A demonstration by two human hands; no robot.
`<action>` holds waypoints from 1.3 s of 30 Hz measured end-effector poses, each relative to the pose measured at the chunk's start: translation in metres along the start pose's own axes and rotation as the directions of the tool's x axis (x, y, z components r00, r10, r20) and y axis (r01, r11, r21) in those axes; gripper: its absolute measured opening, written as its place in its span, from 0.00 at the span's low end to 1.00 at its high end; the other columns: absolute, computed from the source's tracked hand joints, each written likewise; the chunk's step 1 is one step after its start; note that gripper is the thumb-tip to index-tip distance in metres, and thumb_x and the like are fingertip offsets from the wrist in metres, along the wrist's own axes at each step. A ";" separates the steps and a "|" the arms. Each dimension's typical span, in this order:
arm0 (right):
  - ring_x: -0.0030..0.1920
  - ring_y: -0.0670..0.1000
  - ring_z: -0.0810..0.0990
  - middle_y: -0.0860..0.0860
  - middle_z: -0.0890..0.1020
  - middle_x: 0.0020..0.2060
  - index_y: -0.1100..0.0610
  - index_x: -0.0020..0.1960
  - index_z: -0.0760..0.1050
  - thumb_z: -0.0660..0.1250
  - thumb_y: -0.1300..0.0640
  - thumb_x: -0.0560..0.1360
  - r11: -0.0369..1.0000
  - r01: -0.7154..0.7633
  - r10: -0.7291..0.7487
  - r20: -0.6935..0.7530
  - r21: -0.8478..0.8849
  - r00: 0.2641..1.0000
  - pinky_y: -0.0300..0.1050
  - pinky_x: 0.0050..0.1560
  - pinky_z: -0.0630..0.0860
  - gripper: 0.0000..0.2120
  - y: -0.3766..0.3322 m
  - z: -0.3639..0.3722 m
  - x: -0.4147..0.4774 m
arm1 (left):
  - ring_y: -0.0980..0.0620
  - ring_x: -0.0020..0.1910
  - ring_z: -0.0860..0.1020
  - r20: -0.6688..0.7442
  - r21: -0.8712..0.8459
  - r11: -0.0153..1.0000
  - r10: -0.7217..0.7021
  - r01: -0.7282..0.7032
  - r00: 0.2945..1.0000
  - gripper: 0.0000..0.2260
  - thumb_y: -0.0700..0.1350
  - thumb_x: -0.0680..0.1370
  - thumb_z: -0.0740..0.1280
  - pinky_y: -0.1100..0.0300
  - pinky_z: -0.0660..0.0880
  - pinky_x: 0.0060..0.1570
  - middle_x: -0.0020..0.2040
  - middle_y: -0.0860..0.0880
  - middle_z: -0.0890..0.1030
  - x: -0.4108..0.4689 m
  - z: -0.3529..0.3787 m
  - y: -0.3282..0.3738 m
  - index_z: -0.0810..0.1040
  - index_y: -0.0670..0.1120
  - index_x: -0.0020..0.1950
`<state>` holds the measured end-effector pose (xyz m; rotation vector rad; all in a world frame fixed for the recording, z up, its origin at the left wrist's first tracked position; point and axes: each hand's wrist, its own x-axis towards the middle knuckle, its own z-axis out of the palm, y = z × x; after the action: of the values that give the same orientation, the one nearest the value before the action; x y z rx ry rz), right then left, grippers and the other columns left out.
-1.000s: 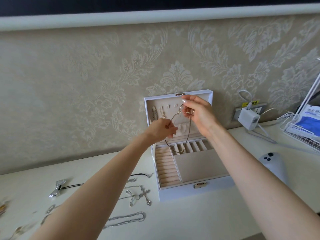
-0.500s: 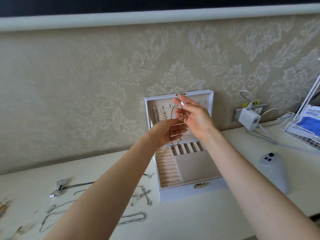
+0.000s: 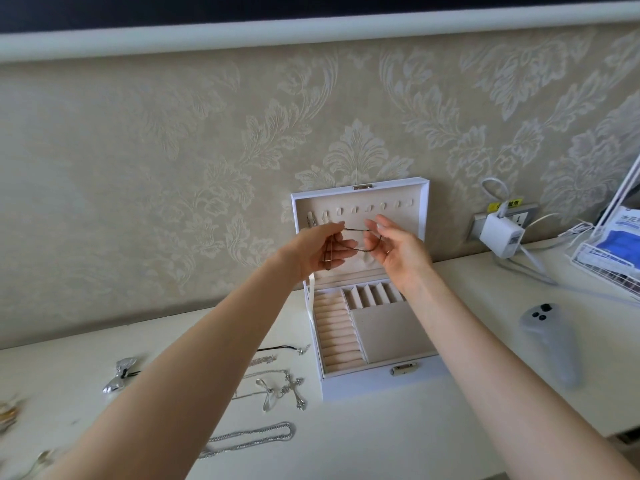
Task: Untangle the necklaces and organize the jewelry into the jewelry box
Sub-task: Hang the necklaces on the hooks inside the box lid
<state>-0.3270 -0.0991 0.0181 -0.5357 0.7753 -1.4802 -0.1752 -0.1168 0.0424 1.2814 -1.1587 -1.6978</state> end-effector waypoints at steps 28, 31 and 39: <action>0.43 0.45 0.76 0.48 0.78 0.44 0.52 0.44 0.79 0.71 0.53 0.71 0.419 0.344 -0.394 0.173 -0.840 0.903 0.41 0.47 0.74 0.04 0.030 0.002 -0.008 | 0.45 0.53 0.78 0.103 -0.322 0.934 -0.128 0.155 0.986 0.14 0.50 0.79 0.61 0.53 0.72 0.60 0.53 0.41 0.79 -0.006 -0.010 -0.007 0.77 0.39 0.52; 0.40 0.42 0.74 0.45 0.76 0.40 0.55 0.44 0.80 0.73 0.54 0.70 0.319 0.344 -0.370 0.218 -0.883 0.903 0.40 0.44 0.72 0.06 0.032 0.007 -0.003 | 0.45 0.50 0.79 0.118 -0.347 0.928 -0.104 0.139 0.988 0.15 0.50 0.79 0.61 0.54 0.74 0.55 0.52 0.41 0.80 -0.008 -0.005 -0.005 0.77 0.38 0.51; 0.40 0.49 0.80 0.52 0.83 0.37 0.61 0.43 0.82 0.74 0.63 0.69 0.411 0.329 -0.367 0.176 -0.850 0.913 0.42 0.48 0.75 0.04 0.017 0.001 0.005 | 0.52 0.27 0.80 -0.307 0.004 0.997 0.068 -0.071 0.949 0.13 0.38 0.78 0.60 0.64 0.77 0.27 0.30 0.45 0.81 -0.008 -0.003 -0.001 0.77 0.37 0.37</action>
<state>-0.3152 -0.1034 0.0049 -1.5458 1.5408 -1.3724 -0.1702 -0.1096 0.0436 1.4239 -0.9991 -1.3896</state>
